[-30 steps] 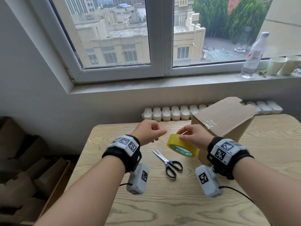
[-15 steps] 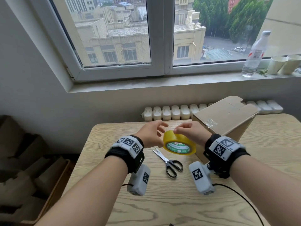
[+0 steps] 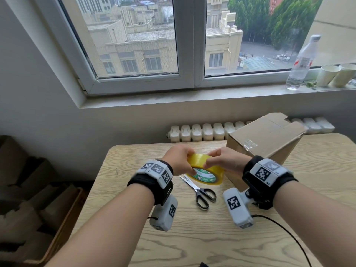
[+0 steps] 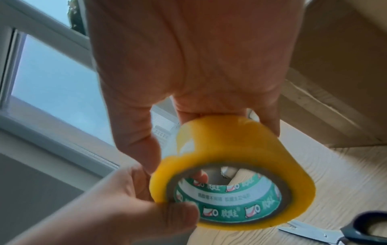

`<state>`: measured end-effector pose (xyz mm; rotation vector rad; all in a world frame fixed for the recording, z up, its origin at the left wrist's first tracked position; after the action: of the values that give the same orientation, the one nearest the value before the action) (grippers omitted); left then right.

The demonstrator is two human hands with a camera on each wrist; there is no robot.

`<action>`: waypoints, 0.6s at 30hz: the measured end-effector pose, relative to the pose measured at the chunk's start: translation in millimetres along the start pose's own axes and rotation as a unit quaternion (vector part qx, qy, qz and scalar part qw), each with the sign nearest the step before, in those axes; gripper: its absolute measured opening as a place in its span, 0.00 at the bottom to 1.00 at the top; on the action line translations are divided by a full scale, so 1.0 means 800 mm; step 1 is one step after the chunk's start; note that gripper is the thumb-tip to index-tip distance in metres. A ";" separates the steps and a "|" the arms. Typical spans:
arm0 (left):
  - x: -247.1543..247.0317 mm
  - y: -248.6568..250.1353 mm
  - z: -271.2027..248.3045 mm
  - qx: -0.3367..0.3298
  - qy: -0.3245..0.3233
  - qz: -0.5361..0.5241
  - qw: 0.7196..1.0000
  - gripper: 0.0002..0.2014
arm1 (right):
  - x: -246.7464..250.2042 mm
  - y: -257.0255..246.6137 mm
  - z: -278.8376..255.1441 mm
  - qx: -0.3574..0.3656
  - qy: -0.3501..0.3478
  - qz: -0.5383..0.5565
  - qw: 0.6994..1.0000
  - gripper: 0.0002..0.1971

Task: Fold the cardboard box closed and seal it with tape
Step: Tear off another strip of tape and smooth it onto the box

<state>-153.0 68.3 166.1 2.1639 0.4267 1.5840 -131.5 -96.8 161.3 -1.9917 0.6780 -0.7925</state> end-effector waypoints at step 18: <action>0.008 0.013 -0.005 -0.010 0.007 0.077 0.997 0.20 | -0.012 0.015 0.009 -0.006 0.010 0.032 0.999 0.04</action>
<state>-154.8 62.9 177.7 2.2199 0.2518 1.6773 -134.2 -91.5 145.3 -1.9640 0.7566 -0.7733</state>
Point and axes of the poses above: each hand's wrist, its own z-axis towards the middle knuckle, its own x-axis out of the back of the hand, y = z × x, the point moved 2 cm from there along z, towards the middle knuckle, and after that the axes turned 3 degrees about -y, right-handed, at the moved point
